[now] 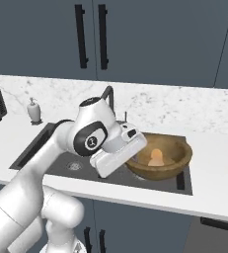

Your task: Pick the squash from the sink and place it in the bowl. Then pick the bowl and place it in the microwave. Then close the microwave door and press the start button.

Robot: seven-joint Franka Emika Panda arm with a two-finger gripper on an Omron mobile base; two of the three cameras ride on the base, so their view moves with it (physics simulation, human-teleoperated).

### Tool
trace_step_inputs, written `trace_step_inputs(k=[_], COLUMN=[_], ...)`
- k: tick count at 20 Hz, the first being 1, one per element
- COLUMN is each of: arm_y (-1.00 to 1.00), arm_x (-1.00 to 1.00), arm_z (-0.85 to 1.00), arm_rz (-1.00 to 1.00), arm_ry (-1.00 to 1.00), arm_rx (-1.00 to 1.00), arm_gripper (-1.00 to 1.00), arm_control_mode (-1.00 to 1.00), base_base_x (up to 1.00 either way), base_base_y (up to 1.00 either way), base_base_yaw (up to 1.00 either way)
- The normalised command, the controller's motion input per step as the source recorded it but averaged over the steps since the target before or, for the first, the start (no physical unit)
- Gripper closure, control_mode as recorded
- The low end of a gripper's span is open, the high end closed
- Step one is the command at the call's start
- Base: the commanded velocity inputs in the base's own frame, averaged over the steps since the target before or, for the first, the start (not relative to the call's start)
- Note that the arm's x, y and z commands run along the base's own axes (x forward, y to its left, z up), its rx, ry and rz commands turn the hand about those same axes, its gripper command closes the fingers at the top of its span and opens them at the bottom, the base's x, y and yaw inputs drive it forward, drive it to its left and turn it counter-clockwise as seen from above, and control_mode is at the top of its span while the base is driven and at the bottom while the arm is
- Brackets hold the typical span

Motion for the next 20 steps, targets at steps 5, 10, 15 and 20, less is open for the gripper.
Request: trace_step_inputs(k=[5,10,15,20], arm_y=[0.69,0.16,0.00,0.00], arm_x=[-0.08,0.00,-0.02,0.00], arm_z=[0.12,0.00,0.05,0.00], arm_rz=[0.14,0.02,-0.05,0.00], arm_ry=[0.09,0.01,-0.02,0.00], arm_rx=[0.00,-0.01,0.00,0.00], arm_gripper=[1.00,1.00,1.00,1.00], arm_control_mode=[-1.00,-1.00,1.00,1.00], base_base_x=[0.00,0.00,-0.02,-0.32], base_base_y=[0.00,0.00,0.00,-0.02], base_base_yaw=[0.00,0.00,-0.06,-0.61])
